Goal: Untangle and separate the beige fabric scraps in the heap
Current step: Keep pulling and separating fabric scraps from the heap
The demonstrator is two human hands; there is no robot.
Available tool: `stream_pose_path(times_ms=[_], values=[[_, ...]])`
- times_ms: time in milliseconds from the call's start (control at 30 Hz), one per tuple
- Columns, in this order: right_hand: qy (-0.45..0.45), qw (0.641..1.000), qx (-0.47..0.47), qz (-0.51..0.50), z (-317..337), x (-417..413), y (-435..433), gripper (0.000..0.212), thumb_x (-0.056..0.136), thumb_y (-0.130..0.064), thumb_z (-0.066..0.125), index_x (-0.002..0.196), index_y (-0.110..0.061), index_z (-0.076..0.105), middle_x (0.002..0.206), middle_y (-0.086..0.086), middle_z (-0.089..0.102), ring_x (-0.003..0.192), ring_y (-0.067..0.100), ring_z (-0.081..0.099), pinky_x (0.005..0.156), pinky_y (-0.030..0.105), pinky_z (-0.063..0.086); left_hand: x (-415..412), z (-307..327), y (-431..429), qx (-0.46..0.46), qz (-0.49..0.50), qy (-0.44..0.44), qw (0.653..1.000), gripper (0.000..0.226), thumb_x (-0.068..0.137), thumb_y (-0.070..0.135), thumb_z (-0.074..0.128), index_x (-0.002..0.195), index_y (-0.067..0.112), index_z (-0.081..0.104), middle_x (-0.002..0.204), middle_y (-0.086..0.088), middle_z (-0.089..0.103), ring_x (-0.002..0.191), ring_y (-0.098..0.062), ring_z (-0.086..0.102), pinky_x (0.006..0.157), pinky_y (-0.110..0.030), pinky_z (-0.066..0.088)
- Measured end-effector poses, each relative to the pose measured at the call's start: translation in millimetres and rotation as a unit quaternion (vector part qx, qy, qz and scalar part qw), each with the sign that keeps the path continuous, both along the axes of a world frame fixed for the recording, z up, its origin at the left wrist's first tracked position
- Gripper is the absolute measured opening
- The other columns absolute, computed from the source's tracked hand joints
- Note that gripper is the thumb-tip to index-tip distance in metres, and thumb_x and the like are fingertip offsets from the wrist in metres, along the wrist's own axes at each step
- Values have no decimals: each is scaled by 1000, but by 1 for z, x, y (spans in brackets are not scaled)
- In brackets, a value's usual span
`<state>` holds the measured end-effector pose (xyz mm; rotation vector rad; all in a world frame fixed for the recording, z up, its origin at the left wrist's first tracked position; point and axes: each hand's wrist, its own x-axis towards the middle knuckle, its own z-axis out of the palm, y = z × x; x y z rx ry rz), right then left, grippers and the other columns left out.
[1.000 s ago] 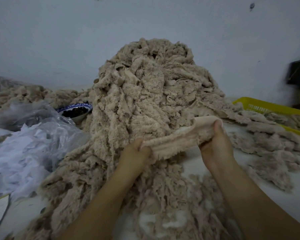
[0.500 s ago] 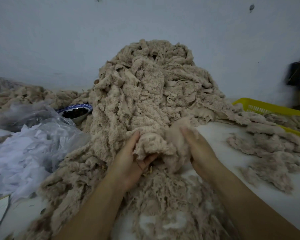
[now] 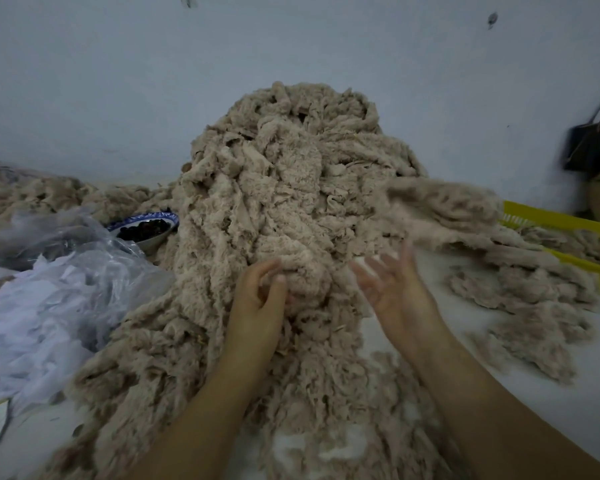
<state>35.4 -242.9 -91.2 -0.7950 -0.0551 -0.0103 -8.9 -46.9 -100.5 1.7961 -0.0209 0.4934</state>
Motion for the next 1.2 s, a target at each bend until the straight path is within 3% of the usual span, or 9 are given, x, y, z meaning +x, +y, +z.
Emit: stream_pose_path(times_ms=[100, 233, 400, 567, 700, 767, 1000, 1100, 1200], values=[[13, 971, -238, 28, -19, -3, 17, 59, 77, -51, 68, 118, -8, 62, 102, 2, 76, 86, 19, 75, 65, 24, 57, 6, -5, -1, 110, -6, 38, 993, 52, 101, 35, 52, 150, 36, 34, 149, 15, 33, 137, -7, 36, 111, -32, 37], [-24, 919, -392, 39, -28, -1, 23, 29, 96, -41, 61, 110, -16, 66, 82, -1, 76, 78, 16, 74, 64, 22, 56, 10, -8, -4, 177, -13, 96, 979, 46, 99, 34, 57, 142, 26, 46, 132, 12, 49, 101, 8, 48, 80, -1, 37], [-48, 900, -419, 107, -25, -11, 32, 40, 91, -62, 56, 98, -26, 73, 87, -6, 76, 82, 12, 73, 70, 25, 56, -3, -6, -13, 263, -37, -42, 963, 15, 96, 20, 57, 109, 26, 63, 94, 19, 53, 85, 2, 52, 68, -8, 36], [39, 908, -416, 24, -18, -9, 32, 36, 98, -42, 52, 104, -8, 63, 111, 20, 66, 98, 24, 68, 86, 42, 56, -16, -7, -29, 278, -157, -60, 946, 9, 97, 32, 57, 103, 28, 64, 91, 20, 59, 84, -2, 56, 72, -24, 47], [46, 923, -371, -88, -11, -9, 23, 32, 101, -52, 41, 93, -35, 67, 97, -12, 68, 98, 16, 65, 94, 43, 53, -6, -1, -19, 404, -56, 36, 912, 25, 95, 55, 52, 98, 30, 53, 83, 14, 50, 76, -9, 51, 61, -28, 42], [39, 926, -359, -115, -9, -10, 21, 37, 102, -54, 35, 120, -37, 64, 108, -19, 59, 108, 13, 53, 96, 34, 43, -3, 2, -12, 454, -6, 69, 888, 28, 95, 53, 52, 86, 28, 46, 81, 11, 43, 79, -14, 51, 63, -30, 42], [41, 958, -262, -109, -2, -10, 20, 46, 105, -47, 36, 141, -23, 49, 138, -6, 51, 115, 10, 46, 101, 32, 39, 2, 3, 14, 384, 22, 144, 912, 18, 99, 42, 50, 92, 26, 54, 89, 4, 57, 73, -10, 53, 60, -26, 45], [-17, 944, -322, -69, 3, -18, 19, 24, 103, -40, 47, 104, -17, 53, 94, -7, 53, 81, 2, 51, 72, 19, 45, -2, 0, 8, 142, -109, 126, 976, 22, 100, 45, 52, 119, 40, 63, 92, 21, 64, 75, 10, 60, 58, -5, 43], [-123, 889, -440, -28, 6, -31, 29, 20, 90, -20, 60, 81, -25, 42, 68, -11, 49, 54, 0, 43, 50, 19, 39, -7, 4, 0, -51, -140, 90, 985, 22, 92, 61, 51, 102, 55, 70, 96, 23, 72, 90, 10, 66, 73, -9, 51]])
